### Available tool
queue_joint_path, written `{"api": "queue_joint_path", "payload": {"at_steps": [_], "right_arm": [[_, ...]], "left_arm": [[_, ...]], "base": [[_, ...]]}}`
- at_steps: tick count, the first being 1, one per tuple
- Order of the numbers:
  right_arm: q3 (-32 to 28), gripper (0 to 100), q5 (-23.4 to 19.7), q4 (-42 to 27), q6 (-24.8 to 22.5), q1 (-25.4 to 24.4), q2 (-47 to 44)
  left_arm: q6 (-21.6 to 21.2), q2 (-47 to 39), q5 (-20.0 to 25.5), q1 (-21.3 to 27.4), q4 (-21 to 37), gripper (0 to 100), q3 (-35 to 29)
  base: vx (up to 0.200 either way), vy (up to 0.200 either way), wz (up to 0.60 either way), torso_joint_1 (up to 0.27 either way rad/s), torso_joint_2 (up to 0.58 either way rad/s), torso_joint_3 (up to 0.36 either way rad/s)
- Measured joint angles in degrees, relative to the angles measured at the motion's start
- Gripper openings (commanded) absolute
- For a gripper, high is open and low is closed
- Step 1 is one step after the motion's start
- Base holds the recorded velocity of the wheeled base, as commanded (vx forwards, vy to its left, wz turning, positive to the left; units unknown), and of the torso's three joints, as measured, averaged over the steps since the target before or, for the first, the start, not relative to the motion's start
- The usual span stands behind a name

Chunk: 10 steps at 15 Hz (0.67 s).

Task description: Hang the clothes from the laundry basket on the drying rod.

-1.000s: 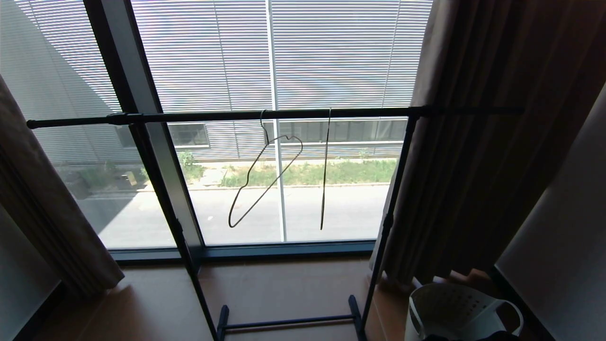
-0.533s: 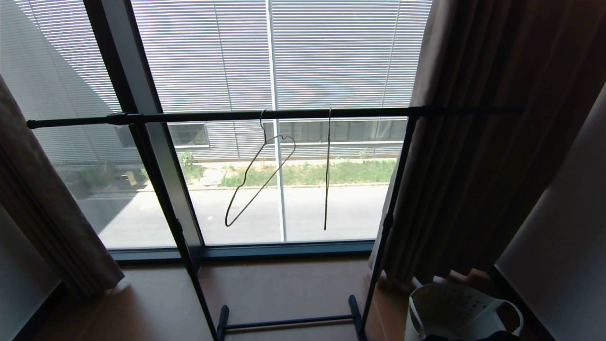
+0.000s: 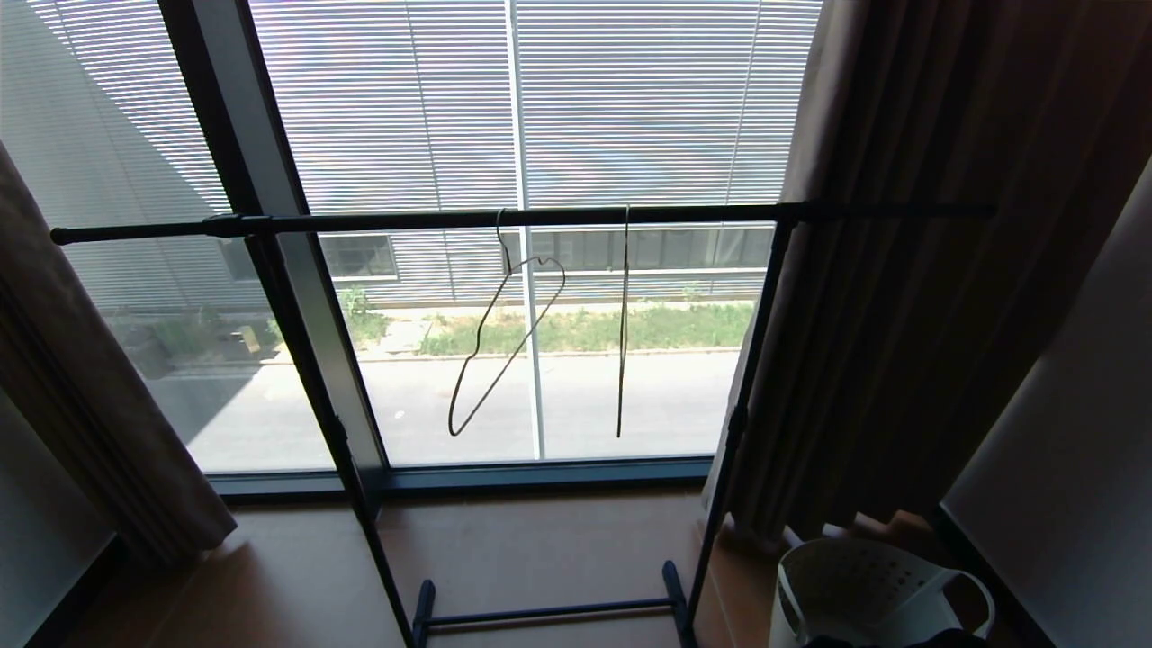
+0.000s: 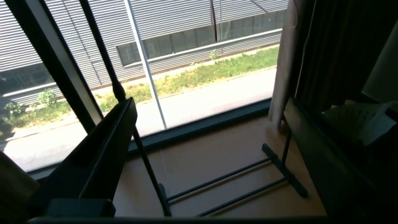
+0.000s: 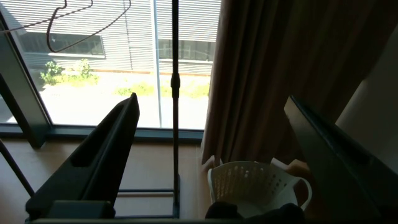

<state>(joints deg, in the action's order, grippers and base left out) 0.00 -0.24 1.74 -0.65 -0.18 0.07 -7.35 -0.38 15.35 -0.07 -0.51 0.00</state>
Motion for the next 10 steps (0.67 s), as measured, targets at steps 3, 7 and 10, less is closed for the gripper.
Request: {"api": "queue_joint_path", "payload": {"at_steps": [3, 7, 10], "right_arm": [[0.00, 100, -0.07, 0.00, -0.04, 0.05, 0.00], [0.00, 100, -0.07, 0.00, -0.24, 0.00, 0.00], [0.00, 100, -0.02, 0.04, 0.00, 0.05, 0.00]], "left_arm": [[0.02, 0.00, 0.02, 0.00, 0.00, 100, 0.00], [0.40, 0.00, -0.13, 0.00, 0.07, 100, 0.00], [0.40, 0.00, -0.13, 0.00, 0.09, 100, 0.00]], "base": [[0.000, 0.000, 0.00, 0.000, 0.00, 0.000], [0.000, 0.000, 0.00, -0.127, 0.33, 0.179], [0.000, 0.000, 0.00, -0.157, 0.39, 0.243]]}}
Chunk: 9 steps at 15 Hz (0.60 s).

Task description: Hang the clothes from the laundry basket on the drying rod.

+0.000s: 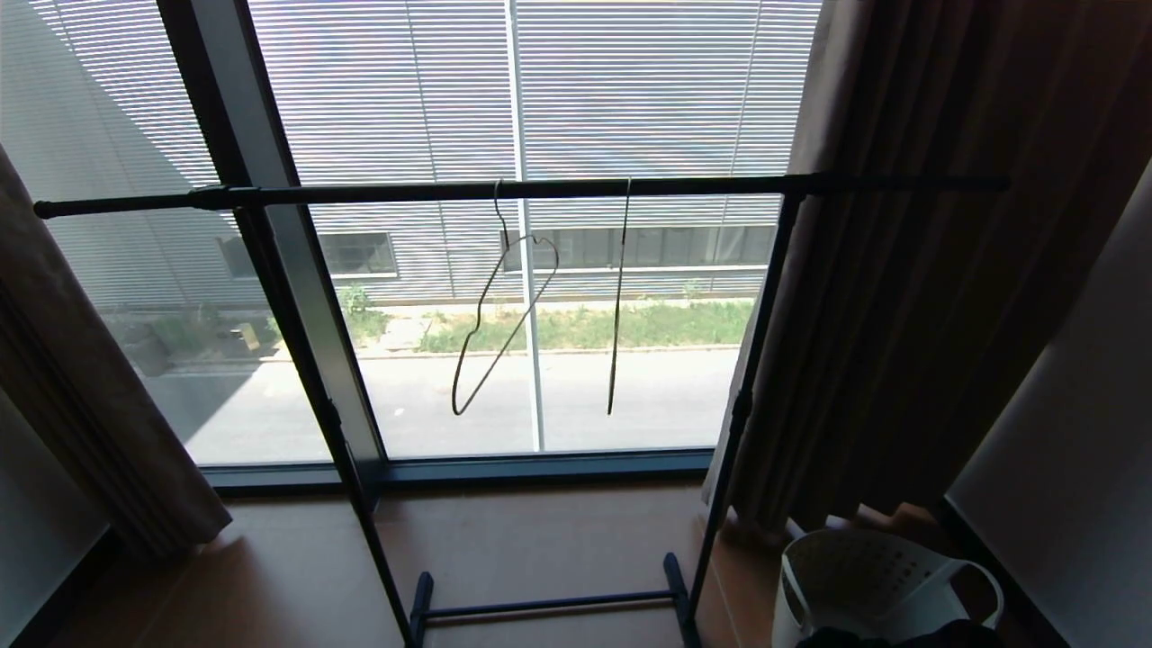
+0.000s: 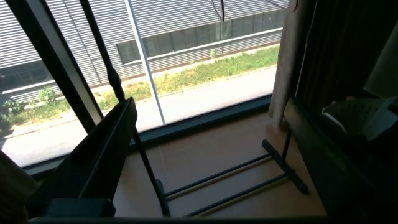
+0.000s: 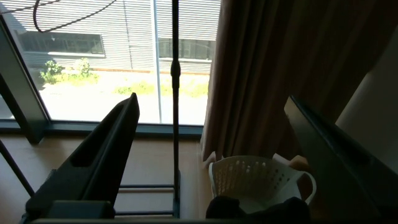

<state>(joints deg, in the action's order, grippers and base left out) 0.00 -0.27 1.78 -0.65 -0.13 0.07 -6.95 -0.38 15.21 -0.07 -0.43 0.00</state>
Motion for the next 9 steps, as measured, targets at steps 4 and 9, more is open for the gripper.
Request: {"api": "queue_joint_path", "payload": {"at_steps": [4, 9], "right_arm": [[0.00, 100, -0.11, -0.01, -0.26, 0.00, 0.00], [0.00, 100, -0.16, -0.04, -0.30, -0.02, 0.00]], "left_arm": [[0.24, 0.00, -0.20, 0.00, 0.02, 100, 0.00], [2.99, 0.00, -1.73, 0.00, 0.13, 100, 0.00]], "base": [[0.000, 0.000, 0.00, -0.201, 0.54, 0.322], [0.000, 0.000, 0.00, -0.186, 0.54, 0.344]]}}
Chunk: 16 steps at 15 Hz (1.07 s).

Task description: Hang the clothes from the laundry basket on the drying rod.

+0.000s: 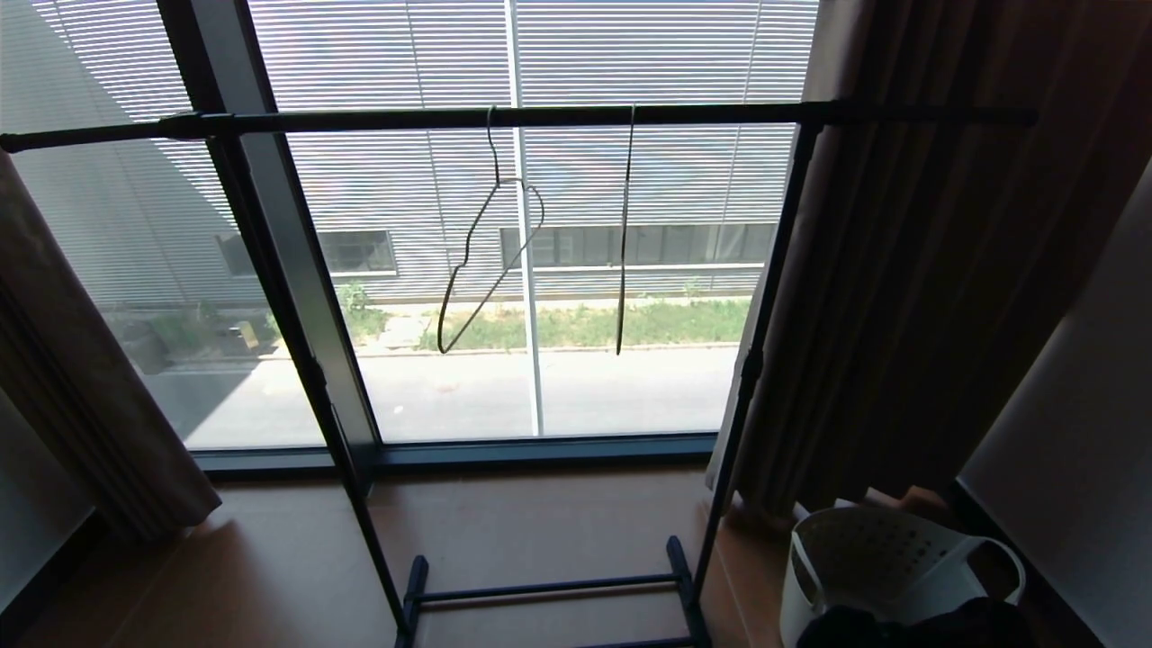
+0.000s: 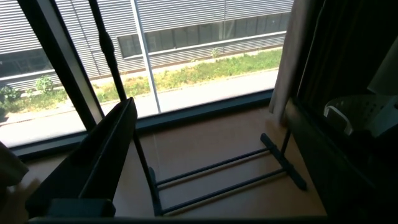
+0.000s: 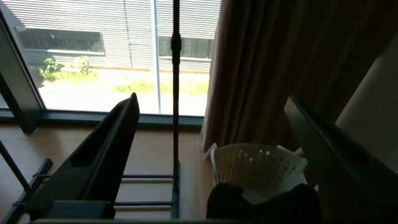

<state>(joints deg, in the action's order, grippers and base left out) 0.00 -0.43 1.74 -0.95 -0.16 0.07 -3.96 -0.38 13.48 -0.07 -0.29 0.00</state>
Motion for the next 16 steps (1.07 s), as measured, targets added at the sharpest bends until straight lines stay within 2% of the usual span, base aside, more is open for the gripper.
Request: {"api": "queue_joint_path", "payload": {"at_steps": [8, 14, 16], "right_arm": [[0.00, 100, 0.02, 0.00, 0.00, 0.02, 0.00], [0.00, 100, 0.10, 0.02, 0.00, 0.00, 0.00], [0.00, 100, 0.07, -0.02, -0.06, 0.02, 0.00]], "left_arm": [[-0.33, 0.00, 0.12, 0.00, 0.20, 100, 0.00], [-0.35, 0.00, 0.15, 0.00, 0.22, 100, 0.00], [-0.35, 0.00, 0.15, 0.00, 0.22, 100, 0.00]], "base": [[0.000, 0.000, 0.00, -0.138, 0.50, 0.353], [0.000, 0.000, 0.00, -0.067, 0.46, 0.378], [0.000, 0.000, 0.00, -0.027, 0.20, 0.168]]}}
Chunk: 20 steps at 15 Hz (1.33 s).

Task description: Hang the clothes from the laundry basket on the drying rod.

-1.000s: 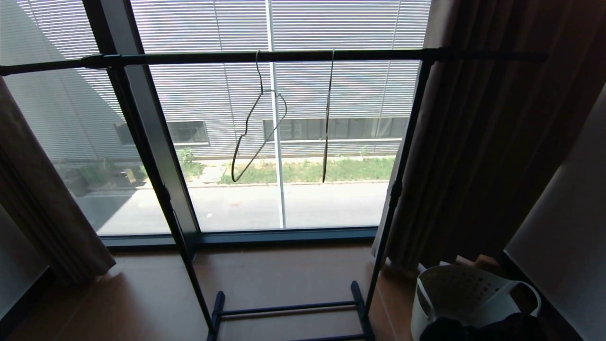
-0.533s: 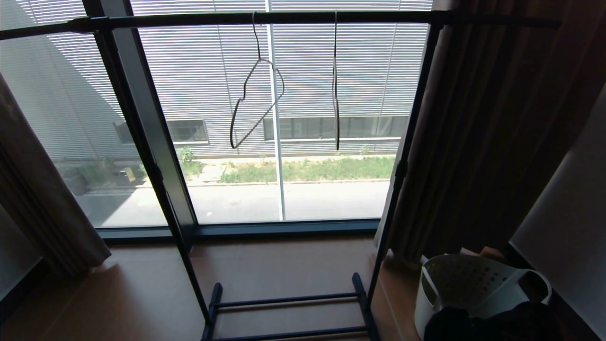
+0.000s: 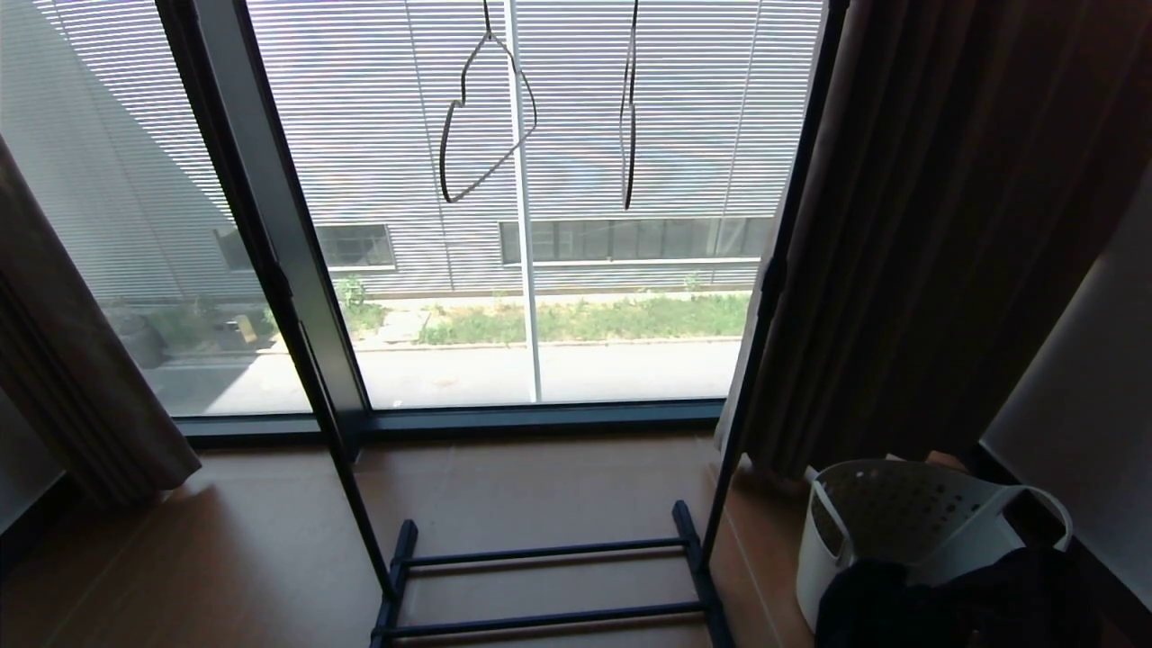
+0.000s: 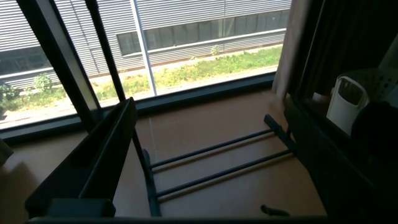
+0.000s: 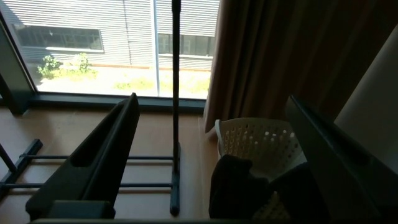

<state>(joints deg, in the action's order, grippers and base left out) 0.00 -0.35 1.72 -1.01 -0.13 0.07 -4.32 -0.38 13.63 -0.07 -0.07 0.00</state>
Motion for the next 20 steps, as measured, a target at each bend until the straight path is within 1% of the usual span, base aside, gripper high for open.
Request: {"api": "queue_joint_path", "payload": {"at_steps": [1, 10, 11, 20], "right_arm": [[0.00, 100, 0.00, 0.00, 0.00, 0.00, 0.00], [0.00, 100, 0.02, 0.02, -0.02, 0.00, 0.00], [0.00, 100, 0.02, 0.02, -0.02, -0.05, 0.00], [0.00, 100, 0.02, 0.09, 0.04, 0.00, 0.00]], "left_arm": [[0.00, 0.00, 0.00, 0.00, 0.00, 100, 0.00], [0.02, 0.00, 0.00, 0.00, 0.00, 100, 0.00], [0.02, 0.00, -0.02, 0.00, 0.00, 100, 0.00], [0.20, 0.00, -0.09, 0.00, 0.00, 100, 0.00]], "base": [[0.000, 0.000, 0.00, -0.012, 0.09, 0.071], [0.000, 0.000, -0.60, 0.000, 0.01, 0.012], [0.000, 0.000, 0.00, 0.000, 0.00, 0.000], [0.000, -0.200, 0.00, 0.001, 0.00, 0.004]]}}
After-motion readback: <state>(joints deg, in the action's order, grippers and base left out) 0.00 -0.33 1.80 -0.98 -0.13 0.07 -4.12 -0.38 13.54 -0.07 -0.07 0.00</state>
